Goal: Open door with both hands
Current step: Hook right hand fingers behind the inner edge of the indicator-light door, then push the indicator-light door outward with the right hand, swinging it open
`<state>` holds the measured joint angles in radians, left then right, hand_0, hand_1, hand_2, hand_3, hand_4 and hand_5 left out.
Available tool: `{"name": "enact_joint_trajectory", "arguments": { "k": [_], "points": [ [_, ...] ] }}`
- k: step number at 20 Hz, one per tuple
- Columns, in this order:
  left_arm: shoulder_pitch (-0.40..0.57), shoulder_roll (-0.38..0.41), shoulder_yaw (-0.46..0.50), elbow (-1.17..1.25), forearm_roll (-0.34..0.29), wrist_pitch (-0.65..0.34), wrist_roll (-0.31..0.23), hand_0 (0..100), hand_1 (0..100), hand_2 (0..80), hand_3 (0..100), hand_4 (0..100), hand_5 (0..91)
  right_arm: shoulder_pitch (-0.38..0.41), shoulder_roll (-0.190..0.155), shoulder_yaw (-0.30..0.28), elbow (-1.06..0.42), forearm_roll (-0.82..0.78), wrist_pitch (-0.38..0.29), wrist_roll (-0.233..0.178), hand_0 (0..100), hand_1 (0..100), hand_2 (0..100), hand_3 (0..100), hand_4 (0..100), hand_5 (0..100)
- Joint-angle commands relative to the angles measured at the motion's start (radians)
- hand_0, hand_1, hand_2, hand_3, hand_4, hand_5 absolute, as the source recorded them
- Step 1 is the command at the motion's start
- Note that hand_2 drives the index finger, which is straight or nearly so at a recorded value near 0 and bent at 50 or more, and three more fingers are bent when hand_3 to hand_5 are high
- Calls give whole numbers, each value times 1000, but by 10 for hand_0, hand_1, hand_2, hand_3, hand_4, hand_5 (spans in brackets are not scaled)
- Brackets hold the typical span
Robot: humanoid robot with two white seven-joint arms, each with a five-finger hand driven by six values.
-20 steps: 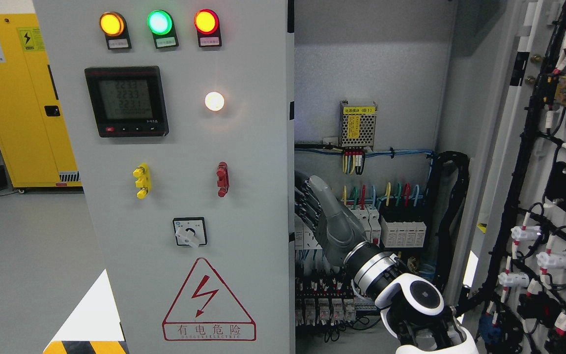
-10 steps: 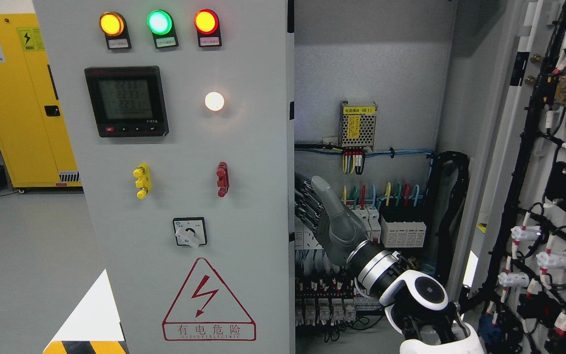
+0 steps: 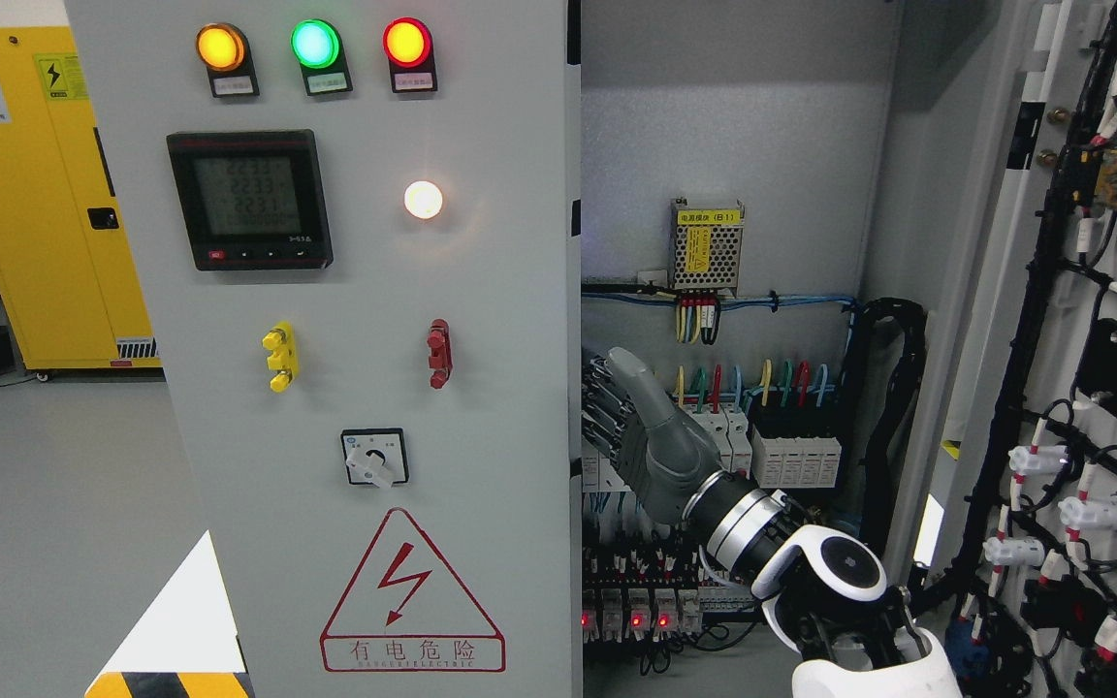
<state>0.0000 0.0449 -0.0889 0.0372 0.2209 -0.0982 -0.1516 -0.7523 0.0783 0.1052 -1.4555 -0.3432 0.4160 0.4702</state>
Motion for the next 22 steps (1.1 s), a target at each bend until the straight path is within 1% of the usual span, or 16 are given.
{"name": "enact_joint_trajectory", "arguments": {
  "k": [1,3,8,10,11,13,14,22],
  "points": [
    [9,1,0,0,0,0,0,0,0,0,0,0,0,-4,-2,-6,17,-77,21,1,201,122,0,0,0,0],
    [9,1,0,0,0,0,0,0,0,0,0,0,0,-4,-3,-6,18,-76,18,1,201,123,0,0,0,0],
    [9,3,0,0,0,0,0,0,0,0,0,0,0,-35,-5,-4,23,-79,10,1,201,122,0,0,0,0],
    [9,3,0,0,0,-2,0,0,0,0,0,0,0,-36,-11,-1,23,-79,9,4,201,123,0,0,0,0],
    [9,3,0,0,0,0,0,0,0,0,0,0,0,-35,-11,1,21,-79,7,18,201,123,0,0,0,0],
    [9,3,0,0,0,-2,0,0,0,0,0,0,0,-35,-12,5,21,-73,7,60,201,122,0,0,0,0],
    [9,3,0,0,0,0,0,0,0,0,0,0,0,-36,-12,4,23,-70,7,70,201,122,0,0,0,0],
    [9,3,0,0,0,0,0,0,0,0,0,0,0,-45,-14,4,57,-68,12,71,201,123,0,0,0,0]
  ]
}}
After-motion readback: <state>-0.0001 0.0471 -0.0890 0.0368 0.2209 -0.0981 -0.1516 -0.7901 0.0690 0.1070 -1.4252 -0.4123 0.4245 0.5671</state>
